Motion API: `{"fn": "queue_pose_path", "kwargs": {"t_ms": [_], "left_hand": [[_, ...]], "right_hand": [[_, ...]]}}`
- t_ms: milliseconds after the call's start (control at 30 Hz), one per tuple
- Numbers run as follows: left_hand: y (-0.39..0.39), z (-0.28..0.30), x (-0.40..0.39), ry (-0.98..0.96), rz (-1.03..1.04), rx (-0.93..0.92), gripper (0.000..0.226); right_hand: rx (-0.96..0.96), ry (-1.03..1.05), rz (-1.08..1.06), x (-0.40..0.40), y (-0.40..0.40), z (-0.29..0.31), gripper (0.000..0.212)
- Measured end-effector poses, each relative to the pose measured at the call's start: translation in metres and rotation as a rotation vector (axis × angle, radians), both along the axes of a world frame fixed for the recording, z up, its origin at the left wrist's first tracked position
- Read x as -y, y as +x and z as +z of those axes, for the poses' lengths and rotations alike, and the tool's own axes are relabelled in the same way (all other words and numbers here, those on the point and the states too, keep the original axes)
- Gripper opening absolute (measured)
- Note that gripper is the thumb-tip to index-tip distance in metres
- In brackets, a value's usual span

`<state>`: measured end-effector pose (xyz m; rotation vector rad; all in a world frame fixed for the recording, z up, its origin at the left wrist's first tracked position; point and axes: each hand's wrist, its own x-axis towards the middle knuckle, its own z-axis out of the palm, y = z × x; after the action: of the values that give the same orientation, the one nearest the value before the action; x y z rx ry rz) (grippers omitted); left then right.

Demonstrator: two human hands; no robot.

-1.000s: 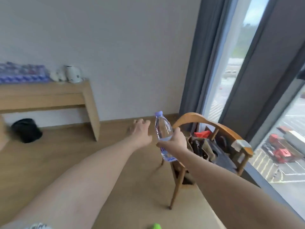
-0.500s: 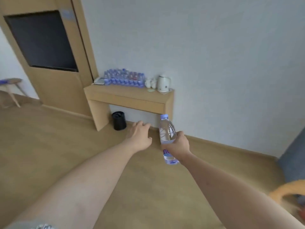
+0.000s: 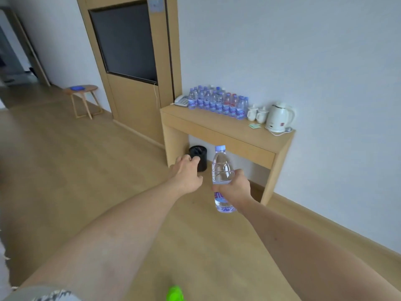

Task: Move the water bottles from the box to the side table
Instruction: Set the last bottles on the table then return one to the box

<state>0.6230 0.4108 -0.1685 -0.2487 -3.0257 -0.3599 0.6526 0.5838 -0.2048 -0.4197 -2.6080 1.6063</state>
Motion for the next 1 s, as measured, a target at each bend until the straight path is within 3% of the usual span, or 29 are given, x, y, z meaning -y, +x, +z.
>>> {"fn": "queue_pose_path", "kwargs": {"t_ms": [467, 700, 1000], "left_hand": [[-0.309, 0.005, 0.115, 0.045, 0.045, 0.043, 0.055], [-0.436, -0.011, 0.135, 0.063, 0.048, 0.062, 0.057], [-0.651, -0.012, 0.135, -0.003, 0.02, 0.071, 0.059]], "right_hand": [[-0.022, -0.025, -0.018, 0.104, -0.307, 0.018, 0.059], [-0.023, 0.013, -0.005, 0.125, -0.436, 0.003, 0.064], [-0.011, -0.079, -0.009, 0.124, -0.661, -0.017, 0.069]]}}
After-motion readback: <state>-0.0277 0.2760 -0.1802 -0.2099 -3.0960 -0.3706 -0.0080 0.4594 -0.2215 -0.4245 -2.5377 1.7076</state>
